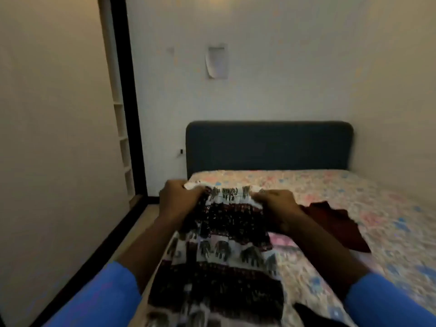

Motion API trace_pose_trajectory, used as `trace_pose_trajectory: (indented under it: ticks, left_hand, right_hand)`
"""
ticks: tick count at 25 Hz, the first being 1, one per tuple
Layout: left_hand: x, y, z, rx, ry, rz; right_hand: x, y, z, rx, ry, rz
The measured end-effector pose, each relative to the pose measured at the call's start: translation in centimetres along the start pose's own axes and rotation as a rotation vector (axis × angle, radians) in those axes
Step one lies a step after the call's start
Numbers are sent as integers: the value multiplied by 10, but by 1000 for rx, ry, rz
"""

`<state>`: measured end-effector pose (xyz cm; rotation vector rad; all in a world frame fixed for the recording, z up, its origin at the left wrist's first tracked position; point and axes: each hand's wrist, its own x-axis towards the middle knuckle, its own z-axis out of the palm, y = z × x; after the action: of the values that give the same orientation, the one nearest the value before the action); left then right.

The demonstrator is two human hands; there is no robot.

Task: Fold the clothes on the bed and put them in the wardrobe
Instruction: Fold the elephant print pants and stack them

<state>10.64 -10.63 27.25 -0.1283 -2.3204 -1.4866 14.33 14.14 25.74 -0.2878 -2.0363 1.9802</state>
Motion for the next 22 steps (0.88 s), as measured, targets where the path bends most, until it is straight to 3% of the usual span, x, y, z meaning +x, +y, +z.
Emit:
trace_pose_trajectory:
  ticks: [4, 7, 13, 19, 22]
  left_hand:
    - [-134, -110, 93, 32, -176, -52]
    - [-195, -152, 125, 70, -227, -71]
    - [-211, -150, 129, 1, 48, -196]
    - [-196, -147, 123, -51, -22, -235]
    - [-173, -168, 96, -31, -185, -181]
  right_hand:
    - [-87, 169, 29, 17, 20, 24]
    - [-123, 230, 30, 6, -48, 59]
    - [-124, 239, 37, -21, -58, 49]
    - [-120, 244, 40, 111, -251, 134]
    - [-109, 244, 35, -8, -122, 32]
